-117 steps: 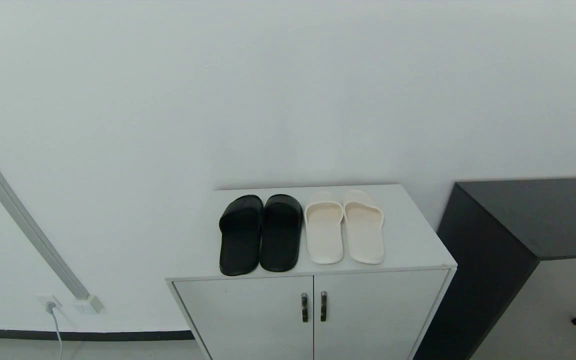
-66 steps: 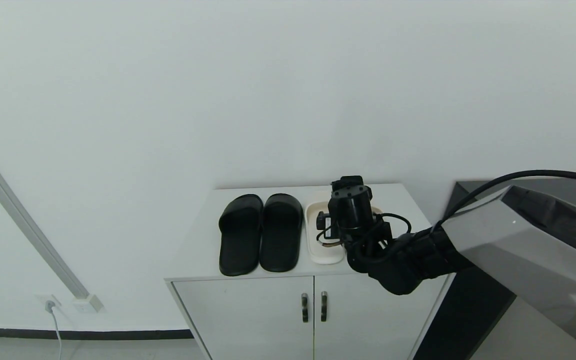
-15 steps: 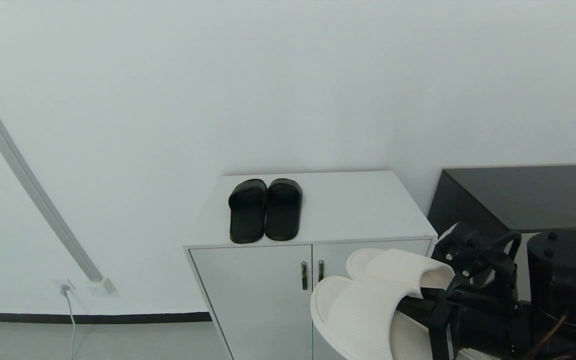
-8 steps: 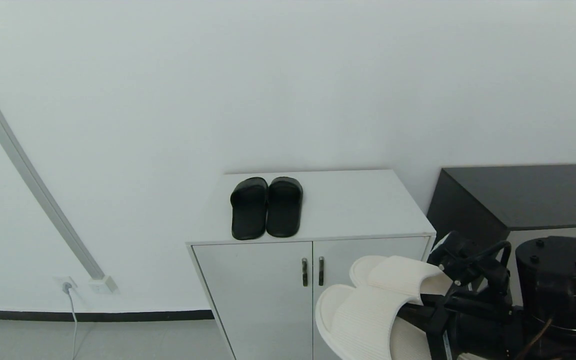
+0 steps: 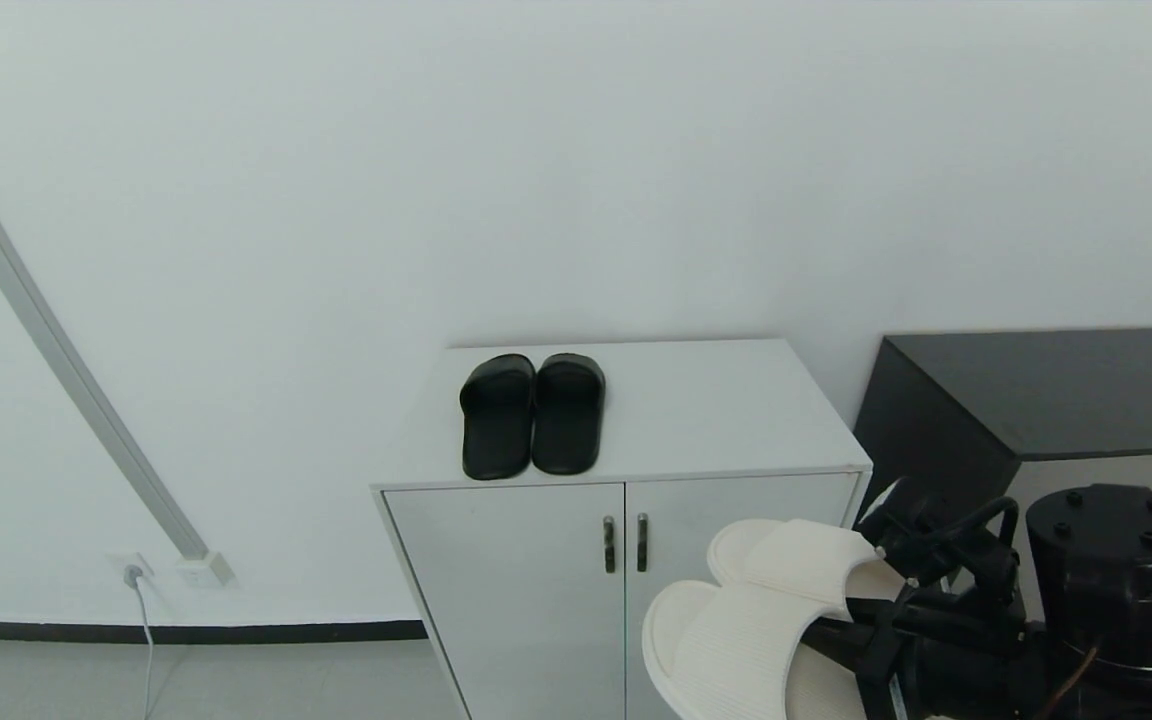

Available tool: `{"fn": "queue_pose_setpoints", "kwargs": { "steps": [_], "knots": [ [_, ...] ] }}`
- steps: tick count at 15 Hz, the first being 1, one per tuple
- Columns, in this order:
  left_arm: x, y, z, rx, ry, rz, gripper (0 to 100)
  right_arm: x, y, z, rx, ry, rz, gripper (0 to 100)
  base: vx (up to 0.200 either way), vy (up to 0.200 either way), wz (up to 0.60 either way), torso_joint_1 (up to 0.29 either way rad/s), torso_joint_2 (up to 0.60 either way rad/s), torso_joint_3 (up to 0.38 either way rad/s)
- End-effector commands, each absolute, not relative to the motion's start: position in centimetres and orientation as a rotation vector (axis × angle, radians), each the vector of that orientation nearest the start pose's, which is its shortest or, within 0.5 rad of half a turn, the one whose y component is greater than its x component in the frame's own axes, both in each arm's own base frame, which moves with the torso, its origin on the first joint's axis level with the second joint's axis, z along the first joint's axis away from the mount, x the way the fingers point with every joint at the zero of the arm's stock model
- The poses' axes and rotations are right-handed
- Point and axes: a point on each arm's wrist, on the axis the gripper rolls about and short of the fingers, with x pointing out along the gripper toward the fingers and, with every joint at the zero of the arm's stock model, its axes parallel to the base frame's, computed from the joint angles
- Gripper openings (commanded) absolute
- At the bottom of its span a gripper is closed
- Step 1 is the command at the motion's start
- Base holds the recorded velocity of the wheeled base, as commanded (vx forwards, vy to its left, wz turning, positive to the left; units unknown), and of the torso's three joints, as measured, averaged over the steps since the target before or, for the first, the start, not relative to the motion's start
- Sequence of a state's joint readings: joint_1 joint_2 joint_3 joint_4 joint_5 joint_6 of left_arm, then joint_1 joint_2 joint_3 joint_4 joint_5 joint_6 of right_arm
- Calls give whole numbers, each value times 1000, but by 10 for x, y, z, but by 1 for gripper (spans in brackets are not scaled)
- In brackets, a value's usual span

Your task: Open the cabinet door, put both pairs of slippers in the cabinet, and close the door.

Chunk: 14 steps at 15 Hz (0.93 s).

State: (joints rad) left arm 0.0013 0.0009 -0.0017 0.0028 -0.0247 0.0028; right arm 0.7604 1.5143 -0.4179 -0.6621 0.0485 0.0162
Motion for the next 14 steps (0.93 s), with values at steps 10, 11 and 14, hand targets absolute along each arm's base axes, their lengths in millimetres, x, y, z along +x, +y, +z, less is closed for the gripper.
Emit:
{"fn": "queue_pose_setpoints", "kwargs": {
  "steps": [10,11,14],
  "knots": [
    [-23,-1,76,5,3,-23,100,159,154,135,-144,426,795,0,0,0,0,-164,387,215],
    [-23,-1,76,6,3,-23,100,159,154,134,-145,429,796,0,0,0,0,-232,549,315],
    [-23,-1,76,6,3,-23,100,158,154,133,-147,434,801,0,0,0,0,-232,551,320]
  ]
}}
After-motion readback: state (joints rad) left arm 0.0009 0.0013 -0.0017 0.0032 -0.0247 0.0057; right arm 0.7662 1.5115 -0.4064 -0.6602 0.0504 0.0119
